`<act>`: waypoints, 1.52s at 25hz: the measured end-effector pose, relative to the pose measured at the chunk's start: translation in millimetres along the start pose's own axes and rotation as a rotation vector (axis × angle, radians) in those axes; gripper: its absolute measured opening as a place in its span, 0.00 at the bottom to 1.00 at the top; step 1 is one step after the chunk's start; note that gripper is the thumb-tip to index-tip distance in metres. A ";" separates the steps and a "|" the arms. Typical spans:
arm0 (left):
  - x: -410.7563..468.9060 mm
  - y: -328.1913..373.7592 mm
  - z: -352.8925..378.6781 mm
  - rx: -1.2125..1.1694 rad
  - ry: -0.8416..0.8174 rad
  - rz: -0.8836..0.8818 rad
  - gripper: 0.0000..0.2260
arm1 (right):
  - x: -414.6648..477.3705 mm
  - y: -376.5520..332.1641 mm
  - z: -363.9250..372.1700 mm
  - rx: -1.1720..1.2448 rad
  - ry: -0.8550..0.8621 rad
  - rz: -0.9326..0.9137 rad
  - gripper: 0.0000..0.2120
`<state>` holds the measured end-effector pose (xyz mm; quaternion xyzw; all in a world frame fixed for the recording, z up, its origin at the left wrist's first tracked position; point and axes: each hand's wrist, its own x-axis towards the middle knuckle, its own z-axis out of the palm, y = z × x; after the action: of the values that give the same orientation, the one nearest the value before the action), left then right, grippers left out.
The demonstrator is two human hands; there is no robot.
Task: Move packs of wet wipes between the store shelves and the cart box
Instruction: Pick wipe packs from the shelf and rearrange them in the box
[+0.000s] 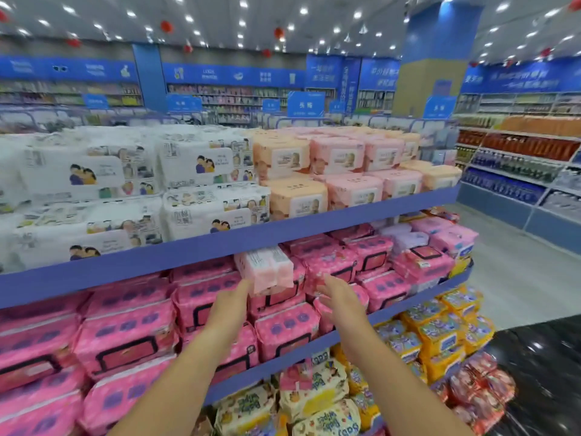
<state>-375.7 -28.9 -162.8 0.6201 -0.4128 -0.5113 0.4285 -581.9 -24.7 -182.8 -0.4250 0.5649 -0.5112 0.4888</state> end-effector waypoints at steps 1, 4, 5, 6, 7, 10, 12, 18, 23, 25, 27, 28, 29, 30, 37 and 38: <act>20.0 3.9 7.3 -0.078 -0.026 -0.072 0.31 | 11.9 -4.6 -10.6 0.005 0.043 0.008 0.21; 73.2 15.2 19.3 -0.306 -0.107 -0.214 0.35 | 39.7 -18.9 -39.6 0.006 0.131 0.019 0.19; 87.0 19.4 23.8 -0.353 -0.123 -0.244 0.34 | 48.6 -22.8 -48.0 0.010 0.154 0.010 0.17; 100.1 22.0 29.1 -0.366 -0.142 -0.267 0.32 | 59.3 -26.2 -56.5 0.021 0.176 0.008 0.16; 104.6 24.6 34.6 -0.358 -0.152 -0.269 0.29 | 67.7 -28.6 -63.6 0.029 0.197 0.004 0.17; 101.9 20.2 48.4 -0.317 -0.136 -0.205 0.19 | 85.9 -32.5 -86.9 0.049 0.226 0.016 0.21; 82.2 13.5 55.9 -0.322 -0.191 -0.183 0.15 | 100.6 -35.2 -107.6 0.052 0.248 0.006 0.19; 31.0 -20.6 126.8 -0.416 -0.261 -0.153 0.34 | 160.3 -17.5 -209.5 -0.027 0.398 0.048 0.17; 23.1 -24.4 218.3 -0.439 -0.289 -0.104 0.42 | 199.7 2.5 -298.3 0.241 0.413 0.413 0.35; 26.7 -22.7 249.8 -0.450 -0.287 -0.096 0.52 | 217.7 8.4 -314.6 0.337 0.348 0.481 0.38; 29.6 -24.2 272.7 -0.457 -0.220 -0.064 0.57 | 243.5 17.3 -322.2 0.394 0.278 0.541 0.39; 29.9 -24.8 279.7 -0.460 -0.186 -0.049 0.57 | 256.7 22.5 -323.4 0.415 0.235 0.576 0.41; 29.4 -26.1 285.8 -0.457 -0.158 -0.041 0.56 | 268.3 27.4 -323.5 0.439 0.195 0.601 0.42; 28.6 -27.9 289.4 -0.446 -0.128 -0.041 0.55 | 278.9 32.6 -324.0 0.450 0.171 0.625 0.41; -3.1 -41.0 273.0 -0.330 0.035 -0.030 0.39 | 265.4 30.9 -321.3 0.458 0.129 0.521 0.34; -10.9 -43.0 265.3 -0.296 0.052 -0.028 0.40 | 247.3 29.4 -319.3 0.455 0.108 0.482 0.32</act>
<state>-636.2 -35.0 -229.9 0.5687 -0.3130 -0.5563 0.5188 -936.3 -211.8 -241.3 -0.1313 0.5455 -0.5156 0.6475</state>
